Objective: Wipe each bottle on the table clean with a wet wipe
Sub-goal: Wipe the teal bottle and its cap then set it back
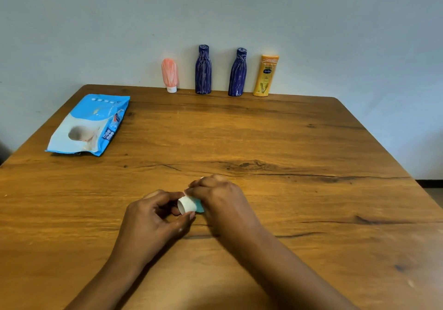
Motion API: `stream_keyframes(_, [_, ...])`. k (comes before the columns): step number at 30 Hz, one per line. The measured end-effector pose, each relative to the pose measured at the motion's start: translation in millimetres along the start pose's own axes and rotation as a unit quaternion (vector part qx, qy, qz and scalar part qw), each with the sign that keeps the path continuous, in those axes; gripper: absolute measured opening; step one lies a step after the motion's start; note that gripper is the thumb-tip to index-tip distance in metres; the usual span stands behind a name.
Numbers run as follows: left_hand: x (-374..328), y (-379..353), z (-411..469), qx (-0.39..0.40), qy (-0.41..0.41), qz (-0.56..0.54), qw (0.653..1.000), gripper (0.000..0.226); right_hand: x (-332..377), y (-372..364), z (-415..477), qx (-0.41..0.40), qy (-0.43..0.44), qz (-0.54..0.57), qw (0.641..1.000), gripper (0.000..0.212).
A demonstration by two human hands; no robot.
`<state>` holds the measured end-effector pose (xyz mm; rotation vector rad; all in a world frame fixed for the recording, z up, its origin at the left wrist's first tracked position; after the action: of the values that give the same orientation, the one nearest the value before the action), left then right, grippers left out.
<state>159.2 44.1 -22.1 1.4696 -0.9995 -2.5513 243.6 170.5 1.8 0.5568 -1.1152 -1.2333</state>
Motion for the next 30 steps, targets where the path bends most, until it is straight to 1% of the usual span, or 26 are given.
stream_keyframes(1, [0,0,0,-0.001,0.001,0.000,1.000,0.041,-9,0,-1,-0.004,-0.011,-0.007,1.000,0.036])
stream_keyframes(5, [-1,1,0,0.000,0.009,-0.002,1.000,0.041,-51,12,-4,-0.048,-0.121,-0.018,0.991,0.035])
stream_keyframes(6, [-1,1,1,-0.001,0.014,-0.005,1.000,0.040,-53,13,-4,-0.052,-0.131,-0.014,0.990,0.036])
stream_keyframes(8, [-1,0,1,0.000,0.020,-0.007,1.000,0.040,-42,9,0,-0.053,-0.105,-0.010,0.993,0.034])
stream_keyframes(11, [-1,0,1,0.007,0.024,0.000,1.000,0.040,-10,2,2,-0.016,-0.014,0.002,1.000,0.034])
stream_keyframes(13, [-1,0,1,0.008,0.030,-0.003,1.000,0.040,-11,3,2,0.005,0.014,0.004,1.000,0.034])
stream_keyframes(14, [-1,0,1,0.009,0.032,-0.003,0.999,0.040,-20,5,2,-0.002,0.005,0.007,1.000,0.034])
stream_keyframes(17, [0,0,2,0.007,0.034,-0.004,0.999,0.041,-50,16,-2,-0.016,-0.083,-0.011,0.996,0.033])
stream_keyframes(19, [0,0,2,0.007,0.042,-0.013,0.999,0.041,-55,16,-8,-0.037,-0.115,-0.016,0.993,0.034])
stream_keyframes(21, [1,-1,3,0.009,0.052,-0.019,0.998,0.040,-38,7,-14,-0.065,-0.109,-0.037,0.991,0.035])
stream_keyframes(24, [4,-2,3,0.018,0.069,-0.039,0.997,0.038,0,-11,-27,-0.091,-0.074,0.003,0.993,0.039])
stream_keyframes(26, [4,-2,4,0.022,0.070,-0.042,0.996,0.037,-1,-11,-33,-0.100,-0.070,0.005,0.993,0.041])
stream_keyframes(27, [3,-2,4,0.023,0.068,-0.038,0.997,0.036,-11,-9,-33,-0.106,-0.085,-0.009,0.991,0.040])
stream_keyframes(30, [2,-2,4,0.017,0.075,-0.040,0.996,0.034,-38,-1,-32,-0.111,-0.169,-0.043,0.978,0.035])
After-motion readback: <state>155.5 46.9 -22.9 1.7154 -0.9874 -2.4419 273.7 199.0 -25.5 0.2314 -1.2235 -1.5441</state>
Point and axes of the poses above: each hand's wrist, its own z-axis towards the middle knuckle, its own y-axis out of the back of the hand, x = y × z, the point moved 2 cm from there along z, towards the middle knuckle, and after that the axes turned 9 degrees about -x, right-handed, at the moved point
